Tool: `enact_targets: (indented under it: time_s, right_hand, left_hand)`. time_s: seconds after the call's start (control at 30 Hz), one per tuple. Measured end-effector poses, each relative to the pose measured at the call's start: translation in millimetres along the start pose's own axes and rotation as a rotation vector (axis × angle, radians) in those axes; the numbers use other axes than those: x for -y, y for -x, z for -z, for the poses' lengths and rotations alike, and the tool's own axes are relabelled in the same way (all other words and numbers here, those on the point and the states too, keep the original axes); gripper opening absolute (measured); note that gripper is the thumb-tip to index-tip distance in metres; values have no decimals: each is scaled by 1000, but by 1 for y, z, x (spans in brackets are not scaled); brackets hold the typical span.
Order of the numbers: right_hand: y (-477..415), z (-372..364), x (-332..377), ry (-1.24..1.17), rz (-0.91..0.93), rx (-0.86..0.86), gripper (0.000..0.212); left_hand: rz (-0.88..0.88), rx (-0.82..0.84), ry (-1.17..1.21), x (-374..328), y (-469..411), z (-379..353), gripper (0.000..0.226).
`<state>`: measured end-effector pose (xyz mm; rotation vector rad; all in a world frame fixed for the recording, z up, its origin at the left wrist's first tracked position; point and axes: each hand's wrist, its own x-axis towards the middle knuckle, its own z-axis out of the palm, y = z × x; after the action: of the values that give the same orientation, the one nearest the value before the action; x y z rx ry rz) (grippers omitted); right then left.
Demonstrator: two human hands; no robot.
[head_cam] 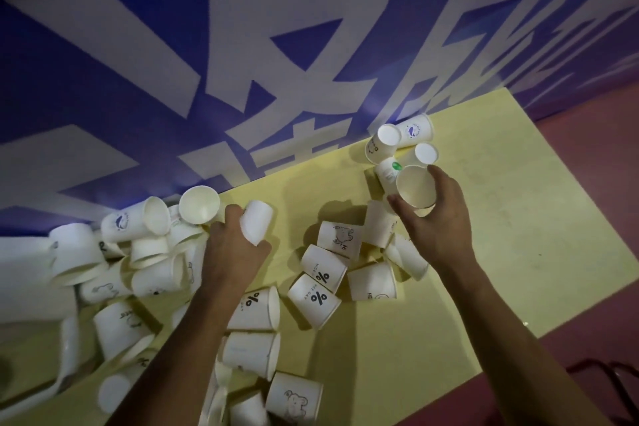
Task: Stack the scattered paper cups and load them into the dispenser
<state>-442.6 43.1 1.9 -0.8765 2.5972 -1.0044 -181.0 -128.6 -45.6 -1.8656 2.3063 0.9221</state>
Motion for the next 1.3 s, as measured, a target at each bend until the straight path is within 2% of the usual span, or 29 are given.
enact_targets:
  time_s: [0.13, 0.27, 0.4, 0.57, 0.77, 0.9, 1.1, 1.3]
  right_hand:
    - [26, -15, 38, -121, 54, 126, 80]
    - [59, -40, 77, -81, 164, 240, 78]
    - [95, -63, 117, -83, 276, 309, 69]
    - [146, -97, 170, -81, 393, 390, 78]
    - [233, -153, 247, -159, 462, 384, 80]
    - [290, -189, 291, -219, 469, 405, 79]
    - [355, -237, 338, -265, 489, 485, 75]
    - [377, -268, 358, -240, 492, 529, 78]
  left_hand:
    - [-89, -47, 124, 12, 19, 26, 70]
    - [-76, -62, 354, 35, 37, 52, 82]
    - [-181, -121, 370, 73, 57, 75, 75]
    - [-189, -144, 443, 137, 84, 110, 68]
    - [-207, -152, 572, 242, 127, 162, 81]
    - [-251, -188, 623, 313, 152, 189, 77]
    - [-159, -301, 606, 408, 175, 215, 74]
    - [-96, -463, 629, 453, 169, 228, 73]
